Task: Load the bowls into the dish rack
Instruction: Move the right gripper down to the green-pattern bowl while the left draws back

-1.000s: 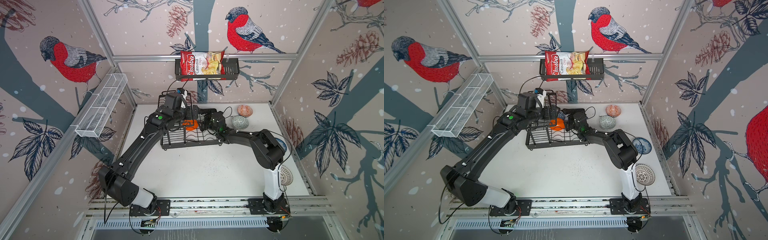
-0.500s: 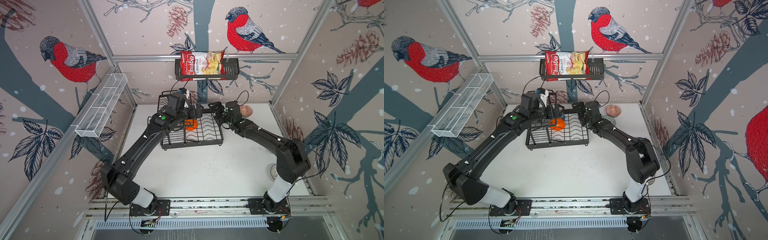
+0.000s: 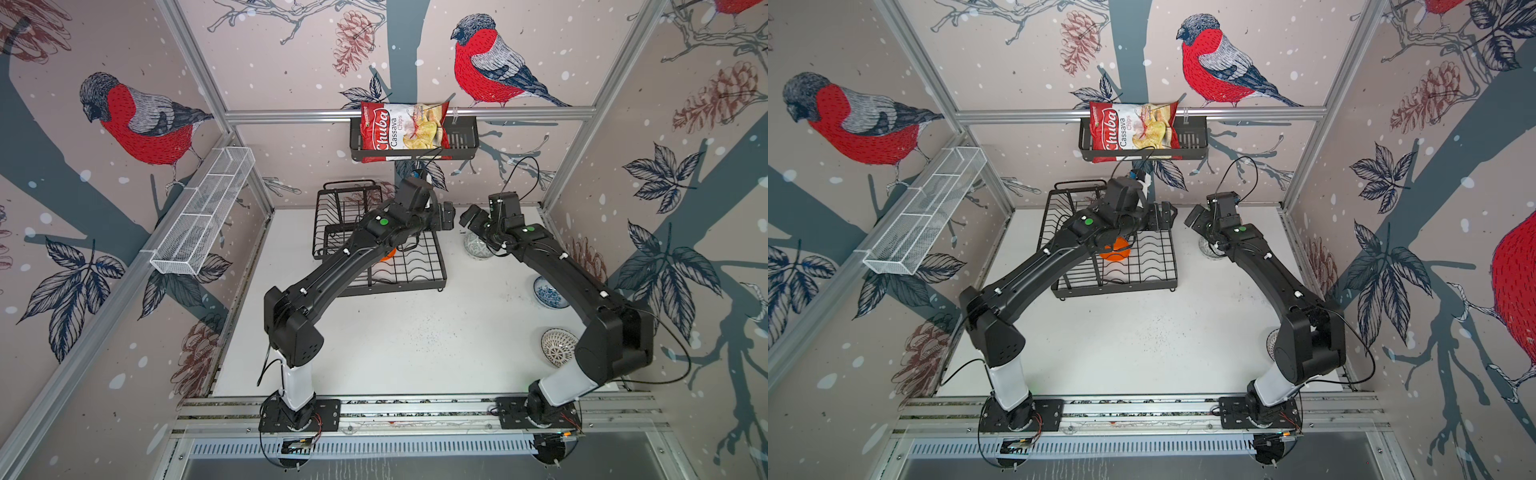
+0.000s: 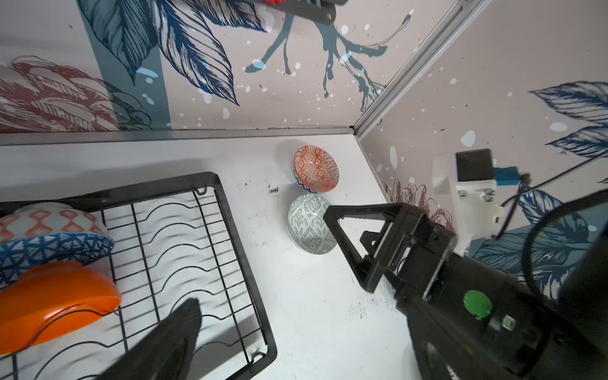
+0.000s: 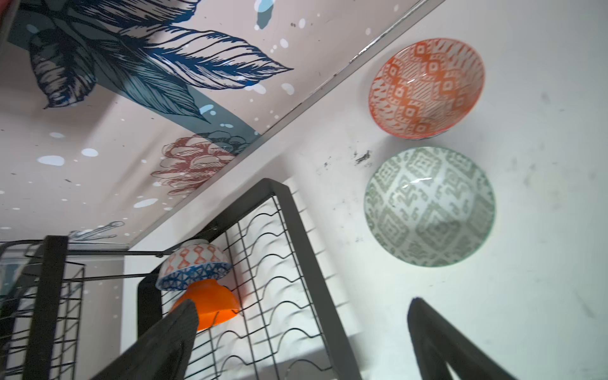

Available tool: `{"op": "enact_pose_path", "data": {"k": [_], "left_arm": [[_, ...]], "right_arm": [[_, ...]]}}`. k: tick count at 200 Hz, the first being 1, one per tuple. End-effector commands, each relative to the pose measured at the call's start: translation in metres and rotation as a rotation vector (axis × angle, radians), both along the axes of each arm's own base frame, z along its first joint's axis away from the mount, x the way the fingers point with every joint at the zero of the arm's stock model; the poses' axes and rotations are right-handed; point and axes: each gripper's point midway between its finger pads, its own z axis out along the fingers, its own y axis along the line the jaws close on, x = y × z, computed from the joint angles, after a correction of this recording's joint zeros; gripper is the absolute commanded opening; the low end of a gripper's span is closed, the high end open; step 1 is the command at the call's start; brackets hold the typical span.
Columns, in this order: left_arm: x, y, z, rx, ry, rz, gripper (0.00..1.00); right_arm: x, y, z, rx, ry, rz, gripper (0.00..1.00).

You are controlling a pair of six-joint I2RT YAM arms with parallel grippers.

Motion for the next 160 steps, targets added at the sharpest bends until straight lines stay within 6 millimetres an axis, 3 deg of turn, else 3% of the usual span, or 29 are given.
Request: {"op": "enact_pose_path", "data": {"k": [1, 32, 60, 112, 160], "left_arm": [[0.005, -0.01, -0.012, 0.022, 0.035, 0.012, 0.98], [0.017, -0.034, -0.034, 0.015, 0.075, -0.021, 0.98], [0.025, -0.045, -0.047, 0.007, 0.108, -0.018, 0.98], [0.025, -0.046, -0.064, -0.02, 0.18, 0.024, 0.98], [0.021, -0.04, -0.058, 0.021, 0.16, -0.015, 0.98]], "right_arm": [[-0.011, -0.039, -0.019, -0.116, 0.052, -0.034, 1.0], [-0.012, -0.07, -0.056, -0.04, 0.136, -0.085, 1.0], [-0.006, -0.083, -0.085, -0.071, 0.25, -0.074, 1.0], [0.014, -0.088, -0.12, -0.072, 0.328, -0.056, 1.0], [0.029, -0.08, -0.144, -0.05, 0.357, -0.032, 0.88]]}}
